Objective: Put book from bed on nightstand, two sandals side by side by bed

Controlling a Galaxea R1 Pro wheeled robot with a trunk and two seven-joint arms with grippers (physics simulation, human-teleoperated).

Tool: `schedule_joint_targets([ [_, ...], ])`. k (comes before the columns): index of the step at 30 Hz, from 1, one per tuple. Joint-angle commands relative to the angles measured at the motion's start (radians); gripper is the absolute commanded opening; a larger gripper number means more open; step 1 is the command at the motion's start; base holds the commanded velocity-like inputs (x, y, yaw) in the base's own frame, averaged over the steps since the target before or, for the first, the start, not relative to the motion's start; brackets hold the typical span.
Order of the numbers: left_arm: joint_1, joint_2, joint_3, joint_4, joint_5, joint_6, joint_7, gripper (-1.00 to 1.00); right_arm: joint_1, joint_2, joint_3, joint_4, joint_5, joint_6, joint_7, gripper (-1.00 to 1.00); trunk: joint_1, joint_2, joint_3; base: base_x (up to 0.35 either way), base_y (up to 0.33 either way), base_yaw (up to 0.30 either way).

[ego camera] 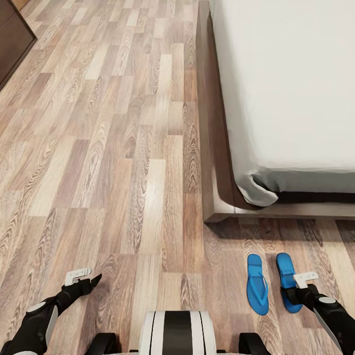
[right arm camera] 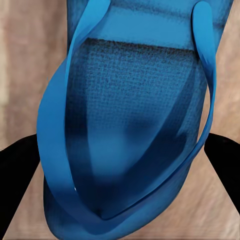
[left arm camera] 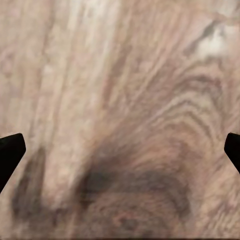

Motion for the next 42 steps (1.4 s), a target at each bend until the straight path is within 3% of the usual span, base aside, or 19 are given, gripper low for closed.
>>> schedule_joint_targets([
  [1,-0.001,-0.001,0.005,-0.002,-0.005,0.006,-0.008,1.0,0.0,-0.001,0.001,-0.002,0.004,0.006,0.003,-1.0,0.0,-0.001,-0.005,0.0,0.0,0.0],
  [13,-0.001,-0.002,0.005,-0.002,-0.005,0.006,-0.008,1.0,0.0,-0.001,0.0,-0.002,0.004,0.006,0.003,-1.0,0.001,-0.001,-0.008,0.0,0.0,0.0],
  [19,-0.001,-0.002,0.005,-0.002,-0.005,0.006,-0.008,1.0,0.0,-0.001,0.0,-0.002,0.004,0.005,0.003,-1.0,0.003,-0.002,-0.032,0.0,0.0,0.0],
  [42,-0.001,-0.002,0.005,-0.002,-0.005,0.006,-0.008,1.0,0.0,-0.001,0.0,-0.002,0.004,0.006,0.003,-1.0,0.005,-0.003,-0.043,0.0,0.0,0.0],
])
